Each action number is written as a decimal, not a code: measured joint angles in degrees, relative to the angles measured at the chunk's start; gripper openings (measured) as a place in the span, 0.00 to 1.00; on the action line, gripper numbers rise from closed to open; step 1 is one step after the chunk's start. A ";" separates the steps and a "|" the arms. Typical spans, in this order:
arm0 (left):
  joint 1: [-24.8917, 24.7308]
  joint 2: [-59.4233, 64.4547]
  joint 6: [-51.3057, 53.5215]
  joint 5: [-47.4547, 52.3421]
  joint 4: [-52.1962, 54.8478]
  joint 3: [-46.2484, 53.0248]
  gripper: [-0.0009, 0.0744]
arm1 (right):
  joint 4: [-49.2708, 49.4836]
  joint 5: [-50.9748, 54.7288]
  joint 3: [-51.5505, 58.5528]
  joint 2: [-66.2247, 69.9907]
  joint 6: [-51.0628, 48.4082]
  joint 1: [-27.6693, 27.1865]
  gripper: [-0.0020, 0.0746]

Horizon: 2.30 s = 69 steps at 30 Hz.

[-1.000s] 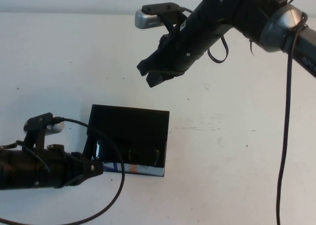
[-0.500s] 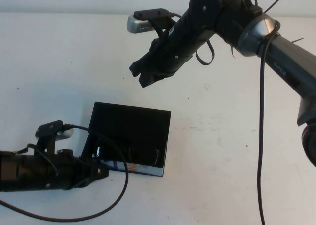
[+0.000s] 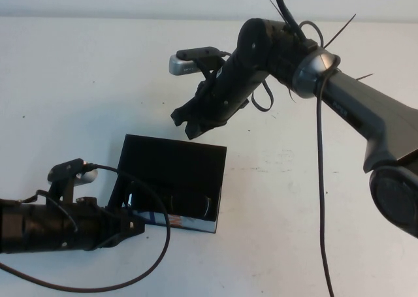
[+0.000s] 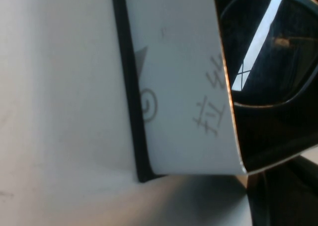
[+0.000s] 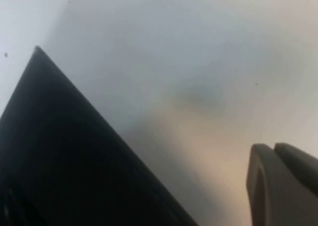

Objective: Return glasses to glasses case
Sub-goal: Close the glasses case

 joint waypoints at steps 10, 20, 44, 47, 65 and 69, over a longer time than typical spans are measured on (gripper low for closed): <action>0.00 0.09 0.12 0.00 0.00 0.00 0.01 | 1.17 1.95 -0.37 2.41 0.00 0.00 0.01; 0.00 0.09 0.12 0.00 0.00 0.00 0.01 | 4.48 7.52 -5.12 2.56 0.00 0.00 0.01; 0.00 0.09 -2.05 -0.24 1.62 -0.21 0.01 | 10.80 7.54 13.20 -9.54 -2.52 4.44 0.01; 0.00 -1.24 -6.43 -0.56 6.28 -0.33 0.01 | 10.80 7.54 15.44 -9.58 -2.65 5.80 0.01; 0.00 -37.14 -41.26 -5.87 41.09 0.02 0.01 | 9.44 7.54 17.28 -8.42 -2.78 6.44 0.01; 0.00 -46.07 -41.49 -7.67 41.70 0.12 0.01 | 9.08 7.43 17.62 -9.56 -2.78 6.44 0.01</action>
